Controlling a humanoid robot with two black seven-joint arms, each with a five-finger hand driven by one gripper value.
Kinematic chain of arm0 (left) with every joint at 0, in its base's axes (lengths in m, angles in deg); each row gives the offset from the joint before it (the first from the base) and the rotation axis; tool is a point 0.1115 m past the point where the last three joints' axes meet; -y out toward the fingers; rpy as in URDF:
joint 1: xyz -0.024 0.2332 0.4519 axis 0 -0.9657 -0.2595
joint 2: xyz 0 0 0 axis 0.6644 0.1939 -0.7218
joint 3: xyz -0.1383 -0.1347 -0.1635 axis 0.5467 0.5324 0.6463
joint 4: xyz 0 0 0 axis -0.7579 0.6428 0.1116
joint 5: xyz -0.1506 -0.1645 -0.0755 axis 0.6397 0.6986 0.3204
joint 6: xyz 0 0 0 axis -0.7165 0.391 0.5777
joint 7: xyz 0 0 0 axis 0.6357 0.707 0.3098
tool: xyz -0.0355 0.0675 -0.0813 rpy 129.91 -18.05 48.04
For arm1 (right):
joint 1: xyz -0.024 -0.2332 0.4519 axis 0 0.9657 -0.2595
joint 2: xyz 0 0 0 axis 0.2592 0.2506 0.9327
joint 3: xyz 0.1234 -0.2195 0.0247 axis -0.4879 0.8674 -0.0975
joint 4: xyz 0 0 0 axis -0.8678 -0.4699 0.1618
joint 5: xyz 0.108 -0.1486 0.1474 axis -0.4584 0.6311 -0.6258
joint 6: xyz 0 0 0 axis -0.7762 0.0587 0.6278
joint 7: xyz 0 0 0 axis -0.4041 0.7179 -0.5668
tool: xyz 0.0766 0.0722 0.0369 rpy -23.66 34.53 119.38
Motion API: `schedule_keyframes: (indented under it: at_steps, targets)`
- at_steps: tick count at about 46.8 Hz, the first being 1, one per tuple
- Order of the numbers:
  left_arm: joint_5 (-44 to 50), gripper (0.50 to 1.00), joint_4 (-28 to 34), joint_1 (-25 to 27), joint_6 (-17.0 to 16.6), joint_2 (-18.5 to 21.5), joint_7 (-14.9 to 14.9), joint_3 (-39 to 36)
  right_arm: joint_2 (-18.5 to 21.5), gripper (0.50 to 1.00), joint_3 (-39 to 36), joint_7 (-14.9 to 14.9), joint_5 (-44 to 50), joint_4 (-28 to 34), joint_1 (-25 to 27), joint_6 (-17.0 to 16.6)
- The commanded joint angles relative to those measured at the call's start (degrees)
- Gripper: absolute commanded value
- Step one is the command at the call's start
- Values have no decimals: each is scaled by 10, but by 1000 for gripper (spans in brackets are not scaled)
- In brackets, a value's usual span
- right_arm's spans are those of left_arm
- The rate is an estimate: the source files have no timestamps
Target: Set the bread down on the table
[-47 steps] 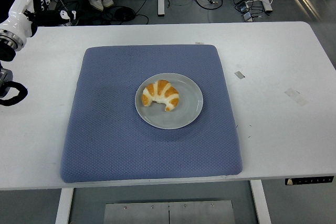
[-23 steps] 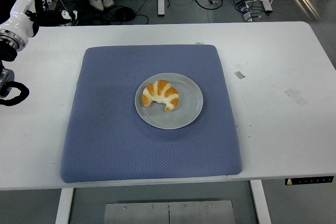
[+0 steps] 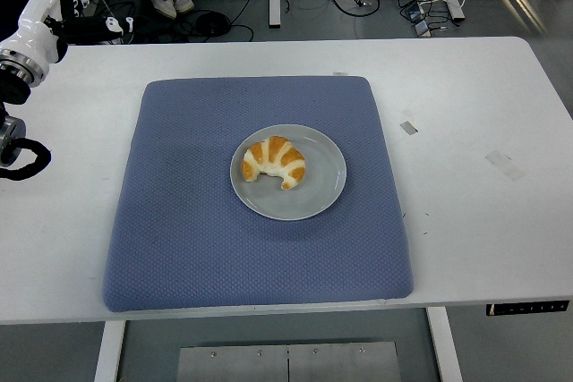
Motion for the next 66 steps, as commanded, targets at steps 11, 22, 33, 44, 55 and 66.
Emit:
schedule_keyframes:
  at_steps: [11, 22, 33, 44, 55, 66]
  targets:
    - [0, 980, 1, 0, -2, -2, -1, -1, 0, 1000, 0, 0, 0, 0, 0, 0]
    - [0, 980, 1, 0, -2, -2, -1, -1, 0, 1000, 0, 0, 0, 0, 0, 0]
    - [0, 980, 3, 1, -2, -3, 3, -2, 0, 1000, 0, 0, 0, 0, 0, 0]
    - [0, 980, 3, 1, -2, -4, 7, -2, 0, 1000, 0, 0, 0, 0, 0, 0]
    - [-18, 980, 7, 24, -1, -6, 68, -11, 0, 1000, 0, 0, 0, 0, 0, 0]
    - [-87, 980, 46, 55, 0, -5, 137, -41, 0, 1000, 0, 0, 0, 0, 0, 0]
